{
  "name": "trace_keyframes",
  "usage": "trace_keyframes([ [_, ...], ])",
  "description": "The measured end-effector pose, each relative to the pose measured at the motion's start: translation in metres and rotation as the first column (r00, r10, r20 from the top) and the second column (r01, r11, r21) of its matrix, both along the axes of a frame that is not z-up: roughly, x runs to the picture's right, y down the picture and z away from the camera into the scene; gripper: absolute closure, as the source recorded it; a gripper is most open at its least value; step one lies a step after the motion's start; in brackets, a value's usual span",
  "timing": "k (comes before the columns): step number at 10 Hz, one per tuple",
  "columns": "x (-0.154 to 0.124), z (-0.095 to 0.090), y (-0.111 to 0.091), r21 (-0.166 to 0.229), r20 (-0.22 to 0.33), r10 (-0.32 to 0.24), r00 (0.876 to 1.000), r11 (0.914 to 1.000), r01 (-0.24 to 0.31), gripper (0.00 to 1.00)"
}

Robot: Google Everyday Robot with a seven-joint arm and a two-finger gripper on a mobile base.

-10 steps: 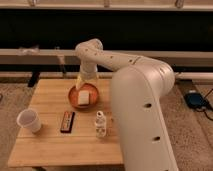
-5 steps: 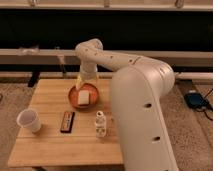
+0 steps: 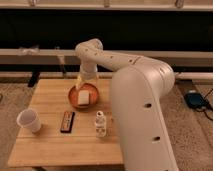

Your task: Knock the bottle over

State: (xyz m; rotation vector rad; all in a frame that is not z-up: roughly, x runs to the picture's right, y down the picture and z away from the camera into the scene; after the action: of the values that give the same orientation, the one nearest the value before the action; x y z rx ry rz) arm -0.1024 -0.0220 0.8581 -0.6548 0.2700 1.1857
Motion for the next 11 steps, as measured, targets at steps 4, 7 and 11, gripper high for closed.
trace_keyframes([
  [4,0.000,0.000,0.000,0.000,0.000,0.000,1.000,1.0000,0.000,0.20],
  [7,0.001,-0.006,0.001,0.032,0.008,-0.012,1.000,0.9994,0.012,0.20],
  [11,0.002,-0.060,0.038,0.126,0.058,-0.062,0.996,0.9905,0.054,0.20],
])
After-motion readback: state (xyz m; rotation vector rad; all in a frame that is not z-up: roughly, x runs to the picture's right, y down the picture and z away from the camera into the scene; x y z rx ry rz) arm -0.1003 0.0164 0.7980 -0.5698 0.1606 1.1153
